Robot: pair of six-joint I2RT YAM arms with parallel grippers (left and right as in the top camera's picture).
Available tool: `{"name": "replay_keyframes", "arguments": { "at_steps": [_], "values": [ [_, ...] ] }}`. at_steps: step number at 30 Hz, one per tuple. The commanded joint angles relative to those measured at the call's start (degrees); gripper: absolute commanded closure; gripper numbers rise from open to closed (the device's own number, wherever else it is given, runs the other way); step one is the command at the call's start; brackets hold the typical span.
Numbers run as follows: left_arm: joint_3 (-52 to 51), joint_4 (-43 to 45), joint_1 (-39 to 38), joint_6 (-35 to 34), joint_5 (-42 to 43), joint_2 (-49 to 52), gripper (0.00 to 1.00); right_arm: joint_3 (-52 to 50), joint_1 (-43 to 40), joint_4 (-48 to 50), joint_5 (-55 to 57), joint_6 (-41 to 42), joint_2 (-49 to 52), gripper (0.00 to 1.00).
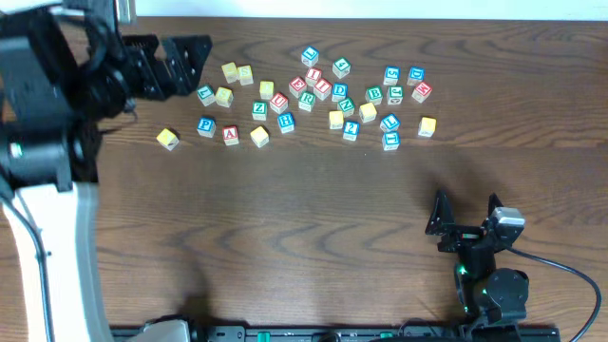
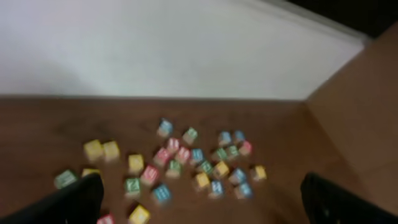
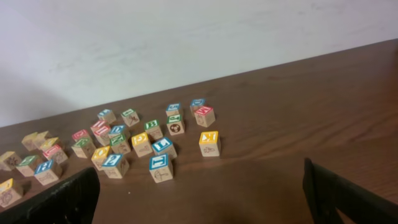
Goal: Spell out CORL
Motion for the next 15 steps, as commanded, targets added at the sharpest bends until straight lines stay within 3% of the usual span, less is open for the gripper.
{"name": "replay_keyframes", "arguments": {
  "at_steps": [1, 3, 7, 15],
  "values": [
    [3.72, -2.47, -0.02, 0.15, 1.7, 3.37, 0.0, -0.09, -0.13, -0.11, 0.28, 0.07, -0.24, 0.01],
    [3.67, -4.07, -0.02, 0.83, 0.09, 4.24, 0.0, -0.09, -0.13, -0.11, 0.22, 0.26, -0.24, 0.01],
    [3.06, -11.8, -0.02, 4.42, -12.76, 6.93, 0.0, -0.09, -0.13, -0.33, -4.11, 4.92, -0.24, 0.01],
    [2.54, -16.85, -0.02, 4.44, -14.23, 11.39, 0.0, -0.09, -0.13, -0.31, -9.25, 9.29, -0.11, 0.01]
  ]
}}
